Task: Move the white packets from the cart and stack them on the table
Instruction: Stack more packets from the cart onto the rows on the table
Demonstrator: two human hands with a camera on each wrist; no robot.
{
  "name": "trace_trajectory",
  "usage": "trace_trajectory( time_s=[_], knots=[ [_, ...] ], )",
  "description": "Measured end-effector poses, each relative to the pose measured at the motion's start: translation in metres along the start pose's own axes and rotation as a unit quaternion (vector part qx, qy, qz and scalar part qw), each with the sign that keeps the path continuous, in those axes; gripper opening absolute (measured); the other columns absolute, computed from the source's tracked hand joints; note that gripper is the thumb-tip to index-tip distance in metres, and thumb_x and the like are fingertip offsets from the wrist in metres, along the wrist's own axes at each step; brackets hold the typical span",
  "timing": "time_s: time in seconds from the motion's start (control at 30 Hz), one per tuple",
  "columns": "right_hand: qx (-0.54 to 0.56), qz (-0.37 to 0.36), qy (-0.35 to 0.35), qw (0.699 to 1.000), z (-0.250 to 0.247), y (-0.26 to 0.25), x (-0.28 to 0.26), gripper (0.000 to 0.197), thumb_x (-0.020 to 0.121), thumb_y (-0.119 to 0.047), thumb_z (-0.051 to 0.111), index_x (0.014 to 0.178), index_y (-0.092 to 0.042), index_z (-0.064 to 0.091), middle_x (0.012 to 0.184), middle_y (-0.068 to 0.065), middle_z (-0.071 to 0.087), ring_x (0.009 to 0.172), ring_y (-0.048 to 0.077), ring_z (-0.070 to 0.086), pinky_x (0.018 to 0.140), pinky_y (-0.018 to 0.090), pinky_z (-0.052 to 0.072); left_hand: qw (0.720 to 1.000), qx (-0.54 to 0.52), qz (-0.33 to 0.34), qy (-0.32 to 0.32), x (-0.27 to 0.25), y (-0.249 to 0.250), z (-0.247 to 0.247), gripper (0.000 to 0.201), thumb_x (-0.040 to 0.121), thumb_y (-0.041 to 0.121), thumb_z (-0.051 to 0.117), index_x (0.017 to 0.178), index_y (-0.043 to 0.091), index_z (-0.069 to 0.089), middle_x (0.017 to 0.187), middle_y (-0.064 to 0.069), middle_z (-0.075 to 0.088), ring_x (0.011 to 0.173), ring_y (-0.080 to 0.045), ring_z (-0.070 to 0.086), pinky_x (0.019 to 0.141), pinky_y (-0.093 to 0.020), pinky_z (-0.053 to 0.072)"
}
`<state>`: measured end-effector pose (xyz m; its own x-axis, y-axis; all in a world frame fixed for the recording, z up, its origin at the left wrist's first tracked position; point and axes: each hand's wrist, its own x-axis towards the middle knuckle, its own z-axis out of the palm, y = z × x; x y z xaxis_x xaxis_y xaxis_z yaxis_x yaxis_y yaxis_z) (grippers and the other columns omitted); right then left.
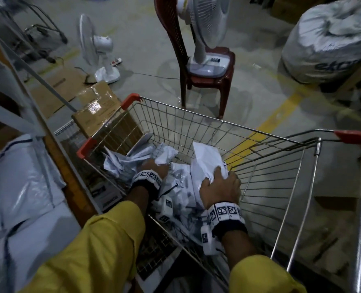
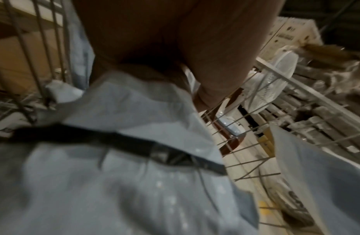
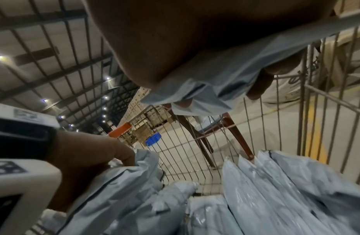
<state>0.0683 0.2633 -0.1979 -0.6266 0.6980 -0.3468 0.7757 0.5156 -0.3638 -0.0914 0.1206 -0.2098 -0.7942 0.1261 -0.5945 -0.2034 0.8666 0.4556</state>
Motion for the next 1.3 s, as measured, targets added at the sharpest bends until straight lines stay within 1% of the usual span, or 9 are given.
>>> trace_trajectory(
  time_s=[0.07,0.13,0.17,0.27,0.33,0.7,0.8,1.1,1.3],
  knots=[
    [0.016,-0.005,0.021,1.000,-0.009,-0.009,-0.004,0.066,0.086,-0.050,0.042,0.147,-0.023,0.045,0.145,0.021,0.037,0.132,0.041,0.035,0.108,0.055,0.036,1.000,-0.014,0.024,-0.005,-0.018,0.010,-0.012,0.070,0.097,0.070,0.035,0.158,0.040,0.018,0.160,0.009,0.026,0.145,-0.026,0.030,0.117,-0.047,0.024],
    [0.040,-0.012,0.034,0.999,-0.020,-0.016,-0.010,0.063,0.089,-0.049,0.044,0.147,-0.023,0.046,0.143,0.020,0.039,0.130,0.041,0.036,0.108,0.054,0.037,0.999,-0.020,0.028,0.027,-0.031,0.017,-0.024,0.081,0.078,0.087,0.033,0.151,0.060,0.011,0.160,-0.003,0.034,0.136,-0.043,0.042,0.106,-0.062,0.039],
    [0.047,-0.017,0.038,0.998,-0.027,-0.018,-0.014,0.061,0.090,-0.047,0.047,0.147,-0.024,0.046,0.143,0.020,0.039,0.129,0.041,0.036,0.108,0.052,0.036,0.997,-0.046,0.013,0.059,-0.023,0.008,-0.025,0.085,0.072,0.088,0.041,0.149,0.060,0.015,0.155,-0.006,0.042,0.126,-0.046,0.052,0.097,-0.061,0.047],
    [0.065,-0.028,0.053,0.996,-0.048,-0.027,-0.030,0.057,0.092,-0.045,0.049,0.145,-0.025,0.048,0.138,0.020,0.042,0.127,0.039,0.039,0.106,0.049,0.037,0.988,-0.092,-0.023,0.123,-0.064,0.026,-0.047,0.080,0.076,0.052,0.064,0.141,0.022,0.028,0.137,-0.017,0.052,0.113,-0.044,0.058,0.091,-0.050,0.052],
    [0.075,-0.038,0.059,0.995,-0.061,-0.034,-0.042,0.054,0.092,-0.044,0.049,0.143,-0.024,0.051,0.136,0.020,0.044,0.125,0.039,0.040,0.103,0.049,0.038,0.985,-0.090,-0.031,0.140,-0.094,0.036,-0.060,0.080,0.069,0.046,0.061,0.135,0.014,0.029,0.134,-0.022,0.050,0.115,-0.044,0.056,0.095,-0.051,0.050],
    [0.091,-0.084,0.082,0.989,-0.124,-0.042,-0.090,0.042,0.088,-0.041,0.050,0.124,-0.021,0.059,0.122,0.017,0.049,0.115,0.039,0.045,0.096,0.047,0.044,0.943,-0.221,0.016,0.248,-0.180,0.067,-0.095,0.060,0.079,0.020,0.074,0.128,0.011,0.040,0.131,-0.017,0.056,0.115,-0.038,0.057,0.090,-0.035,0.047],
    [0.084,-0.106,0.096,0.986,-0.134,-0.044,-0.097,0.042,0.086,-0.044,0.048,0.120,-0.021,0.059,0.118,0.017,0.050,0.111,0.039,0.046,0.094,0.047,0.046,0.939,-0.225,0.035,0.258,-0.195,0.067,-0.109,0.059,0.078,0.025,0.071,0.124,0.020,0.036,0.131,-0.014,0.054,0.115,-0.038,0.056,0.097,-0.041,0.049],
    [0.046,-0.195,0.078,0.977,-0.157,-0.066,-0.132,0.055,0.089,-0.052,0.049,0.138,-0.027,0.050,0.132,0.017,0.045,0.121,0.040,0.041,0.103,0.049,0.036,0.910,-0.185,0.089,0.360,-0.270,0.027,-0.145,0.061,0.074,0.025,0.076,0.127,0.012,0.049,0.125,-0.016,0.061,0.115,-0.037,0.058,0.093,-0.042,0.051],
    [0.021,-0.283,0.045,0.958,-0.175,-0.088,-0.167,0.060,0.089,-0.054,0.043,0.144,-0.031,0.043,0.138,0.020,0.041,0.127,0.040,0.036,0.107,0.051,0.031,0.876,-0.163,0.088,0.446,-0.344,-0.013,-0.154,0.054,0.075,0.026,0.070,0.128,0.024,0.058,0.119,-0.010,0.068,0.111,-0.036,0.060,0.091,-0.042,0.051]
  ],
)
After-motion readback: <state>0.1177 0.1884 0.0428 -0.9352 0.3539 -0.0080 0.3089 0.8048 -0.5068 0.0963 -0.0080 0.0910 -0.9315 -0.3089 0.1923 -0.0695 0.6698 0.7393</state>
